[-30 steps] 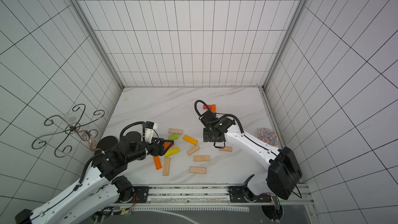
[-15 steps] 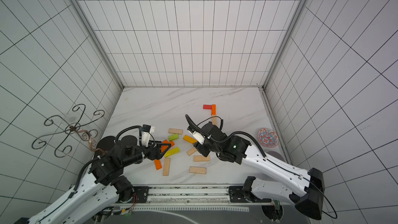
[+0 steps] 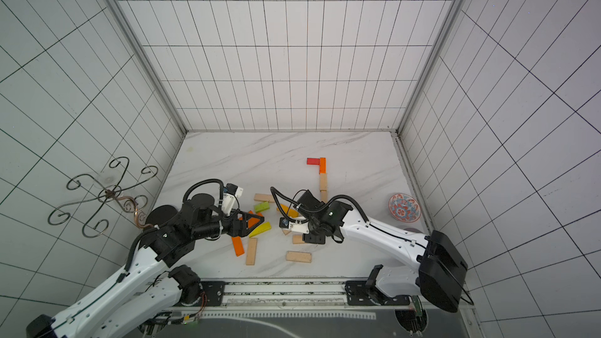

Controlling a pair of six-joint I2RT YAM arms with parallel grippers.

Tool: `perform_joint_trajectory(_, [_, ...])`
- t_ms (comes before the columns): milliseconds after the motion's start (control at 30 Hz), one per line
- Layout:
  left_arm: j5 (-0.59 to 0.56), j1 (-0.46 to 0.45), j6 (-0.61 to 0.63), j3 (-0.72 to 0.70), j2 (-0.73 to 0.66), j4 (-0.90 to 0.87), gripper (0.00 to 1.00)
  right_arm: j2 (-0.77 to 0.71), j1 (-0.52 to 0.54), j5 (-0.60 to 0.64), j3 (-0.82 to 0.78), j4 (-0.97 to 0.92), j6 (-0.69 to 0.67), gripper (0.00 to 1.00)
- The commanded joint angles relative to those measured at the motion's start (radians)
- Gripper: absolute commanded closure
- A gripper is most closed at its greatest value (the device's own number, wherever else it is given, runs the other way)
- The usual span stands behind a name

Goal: Assemble a giraffe with building blocks
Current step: Pick up the building block from the center of the board.

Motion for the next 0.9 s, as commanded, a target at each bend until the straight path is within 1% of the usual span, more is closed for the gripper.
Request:
perform_joint_trajectory(0, [0.089, 0.004, -0.016, -0.028, 0.017, 0.072, 0.12, 0.049, -0.024, -0.071, -0.047, 0.042, -0.08, 0.51])
perform_joint_trajectory(133, [0.136, 0.001, -0.046, -0.062, 0.059, 0.117, 0.12, 0.131, -0.049, -0.103, -0.041, 0.062, -0.105, 0.51])
perform_joint_trajectory(267, [0.149, -0.004, -0.052, -0.08, 0.089, 0.123, 0.12, 0.178, -0.068, -0.125, -0.052, 0.083, -0.127, 0.51])
perform_joint_trajectory(467, [0.146, -0.004, -0.06, -0.094, 0.103, 0.141, 0.12, 0.223, -0.093, -0.148, -0.068, 0.117, -0.147, 0.51])
perform_joint_trajectory(633, [0.141, -0.004, -0.062, -0.087, 0.11, 0.135, 0.12, 0.247, -0.093, -0.181, -0.069, 0.119, -0.134, 0.51])
perform_joint_trajectory(867, [0.129, -0.004, -0.058, -0.078, 0.105, 0.113, 0.12, 0.268, -0.083, -0.193, -0.081, 0.114, -0.121, 0.52])
